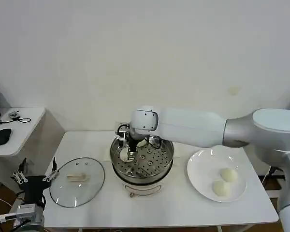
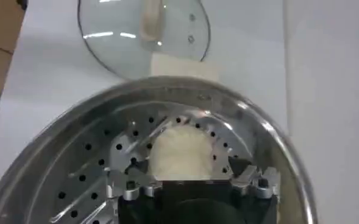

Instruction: Take steamed baozi put them in steamer then cover it.

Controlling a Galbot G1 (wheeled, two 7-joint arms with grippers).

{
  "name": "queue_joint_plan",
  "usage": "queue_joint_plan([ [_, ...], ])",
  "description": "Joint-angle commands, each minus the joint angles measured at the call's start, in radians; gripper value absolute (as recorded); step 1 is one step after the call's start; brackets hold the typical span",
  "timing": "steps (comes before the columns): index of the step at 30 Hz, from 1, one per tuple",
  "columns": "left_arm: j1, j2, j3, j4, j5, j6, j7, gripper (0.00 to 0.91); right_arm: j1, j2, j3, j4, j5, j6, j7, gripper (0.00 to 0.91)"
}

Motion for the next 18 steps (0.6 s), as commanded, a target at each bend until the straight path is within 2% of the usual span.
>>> queue_joint_plan([
  [1, -0.001, 0.001, 0.002, 0.003, -0.001, 0.000, -0.001, 0.907, 0.067, -0.106, -0.001, 0.096, -0.005, 0.001, -0.009, 0.907],
  [5, -0.004, 0.005, 0.006, 0.003, -0.007, 0.004, 0.000, 0.907, 0.117, -0.245, -0.018, 0.207, -0.063, 0.039, -0.075, 0.907],
  [7, -0.003, 0.012, 0.005, 0.007, -0.008, 0.004, 0.001, 0.907, 0.144, -0.334, -0.027, 0.255, -0.136, 0.097, -0.158, 0.907],
  [8, -0.003, 0.014, 0.005, 0.008, -0.008, 0.004, 0.002, 0.907, 0.149, -0.369, -0.027, 0.264, -0.156, 0.112, -0.179, 0.907],
  [10, -0.005, 0.018, 0.005, 0.014, -0.007, 0.004, 0.003, 0.907, 0.162, -0.452, -0.022, 0.290, -0.275, 0.247, -0.281, 0.907],
  [11, -0.005, 0.019, 0.005, 0.014, -0.007, 0.004, 0.003, 0.907, 0.167, -0.492, -0.017, 0.303, -0.298, 0.269, -0.305, 0.907],
  [16, -0.009, 0.019, 0.013, 0.034, -0.003, 0.002, 0.003, 0.907, 0.138, -0.742, 0.053, 0.361, -0.400, 0.356, -0.357, 0.907],
  [18, -0.011, 0.018, 0.021, 0.036, -0.001, 0.002, 0.003, 0.907, 0.117, -0.814, 0.074, 0.376, -0.430, 0.384, -0.374, 0.907],
])
